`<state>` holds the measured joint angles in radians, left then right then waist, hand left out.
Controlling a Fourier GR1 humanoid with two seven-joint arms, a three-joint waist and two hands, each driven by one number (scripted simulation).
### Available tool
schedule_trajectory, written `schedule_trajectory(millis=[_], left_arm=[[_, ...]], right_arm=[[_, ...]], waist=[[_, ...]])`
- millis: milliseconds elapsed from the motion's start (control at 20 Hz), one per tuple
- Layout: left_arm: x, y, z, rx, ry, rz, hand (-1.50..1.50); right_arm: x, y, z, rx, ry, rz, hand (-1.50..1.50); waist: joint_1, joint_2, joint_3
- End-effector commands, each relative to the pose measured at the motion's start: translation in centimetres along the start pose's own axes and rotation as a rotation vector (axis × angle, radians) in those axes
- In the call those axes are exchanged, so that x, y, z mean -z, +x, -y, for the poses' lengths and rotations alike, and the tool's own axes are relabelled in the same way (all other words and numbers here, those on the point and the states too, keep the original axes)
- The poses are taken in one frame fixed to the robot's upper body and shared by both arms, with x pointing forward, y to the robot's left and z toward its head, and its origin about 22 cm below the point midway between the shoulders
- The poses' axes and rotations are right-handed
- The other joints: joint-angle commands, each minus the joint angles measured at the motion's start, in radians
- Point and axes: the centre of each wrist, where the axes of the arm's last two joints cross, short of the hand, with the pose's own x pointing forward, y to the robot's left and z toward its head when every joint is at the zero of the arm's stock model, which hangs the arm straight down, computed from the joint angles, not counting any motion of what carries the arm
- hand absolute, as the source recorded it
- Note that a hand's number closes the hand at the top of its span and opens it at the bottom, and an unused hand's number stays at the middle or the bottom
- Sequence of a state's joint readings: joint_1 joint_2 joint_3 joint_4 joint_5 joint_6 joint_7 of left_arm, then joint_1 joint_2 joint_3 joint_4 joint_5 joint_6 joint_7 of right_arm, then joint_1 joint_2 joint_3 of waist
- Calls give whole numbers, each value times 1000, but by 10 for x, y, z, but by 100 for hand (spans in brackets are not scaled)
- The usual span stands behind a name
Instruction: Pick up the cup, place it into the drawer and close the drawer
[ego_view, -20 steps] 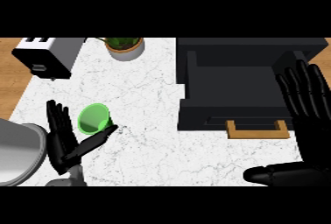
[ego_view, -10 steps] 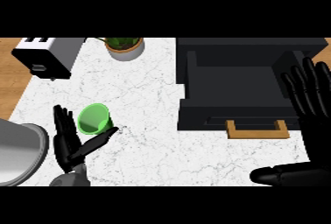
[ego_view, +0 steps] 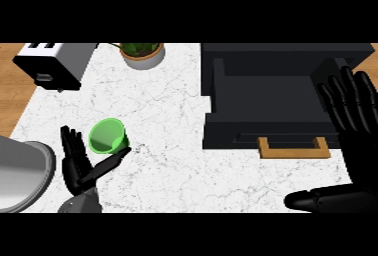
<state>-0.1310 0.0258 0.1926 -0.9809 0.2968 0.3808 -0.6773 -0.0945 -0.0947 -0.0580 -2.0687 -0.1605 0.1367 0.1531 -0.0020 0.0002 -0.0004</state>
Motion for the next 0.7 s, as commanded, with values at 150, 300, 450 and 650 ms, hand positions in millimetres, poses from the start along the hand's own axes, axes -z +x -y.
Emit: schedule_trajectory(millis=[150, 300, 450, 650], left_arm=[[10, -7, -7, -6, -5, 1, -150], [1, -20, 7, -15, -15, -5, -150], [-5, -33, 12, -17, -27, 7, -150], [-4, -44, -2, -54, -43, 7, -150]], right_arm=[[6, 3, -20, 13, 4, 3, -150], [4, 14, -12, 9, 7, 5, -150], [-2, 14, 8, 9, 8, 14, -150], [-18, -1, -5, 17, 15, 21, -150]], waist=[[1, 0, 0], [0, 0, 0], [-4, 1, 0], [-7, 2, 0]])
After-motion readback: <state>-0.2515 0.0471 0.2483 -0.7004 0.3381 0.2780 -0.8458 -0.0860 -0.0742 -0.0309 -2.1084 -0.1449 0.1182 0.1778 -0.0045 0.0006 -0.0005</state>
